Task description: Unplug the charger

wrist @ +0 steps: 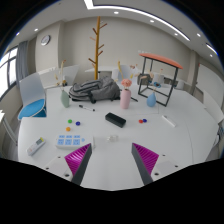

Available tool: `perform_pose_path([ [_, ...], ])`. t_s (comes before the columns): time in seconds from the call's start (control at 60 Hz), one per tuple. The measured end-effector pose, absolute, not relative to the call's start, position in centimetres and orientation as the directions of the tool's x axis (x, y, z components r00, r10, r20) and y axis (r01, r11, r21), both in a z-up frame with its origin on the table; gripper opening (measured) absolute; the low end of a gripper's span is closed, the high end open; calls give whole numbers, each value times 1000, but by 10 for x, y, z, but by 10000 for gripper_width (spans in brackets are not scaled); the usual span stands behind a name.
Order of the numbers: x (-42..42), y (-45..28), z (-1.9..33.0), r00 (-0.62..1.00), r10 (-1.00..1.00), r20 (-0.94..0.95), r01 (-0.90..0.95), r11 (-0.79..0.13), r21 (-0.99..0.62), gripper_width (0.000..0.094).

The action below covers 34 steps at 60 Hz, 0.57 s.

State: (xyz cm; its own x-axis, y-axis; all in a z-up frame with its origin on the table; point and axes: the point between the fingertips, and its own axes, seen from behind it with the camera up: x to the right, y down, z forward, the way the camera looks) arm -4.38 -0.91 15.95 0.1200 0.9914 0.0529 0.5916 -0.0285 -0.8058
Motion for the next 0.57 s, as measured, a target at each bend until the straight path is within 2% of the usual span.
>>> perform_pose_path([
  [0.117, 32, -31, 205, 128, 990, 61, 585, -26, -811, 844],
  [0.217, 85, -47, 225, 130, 986, 100, 578, 7, -816, 845],
  [0.367, 139, -72, 231, 124, 984, 131, 570, 37, -821, 849],
  [0.567, 163, -82, 223, 145, 980, 134, 579, 26, -815, 852],
])
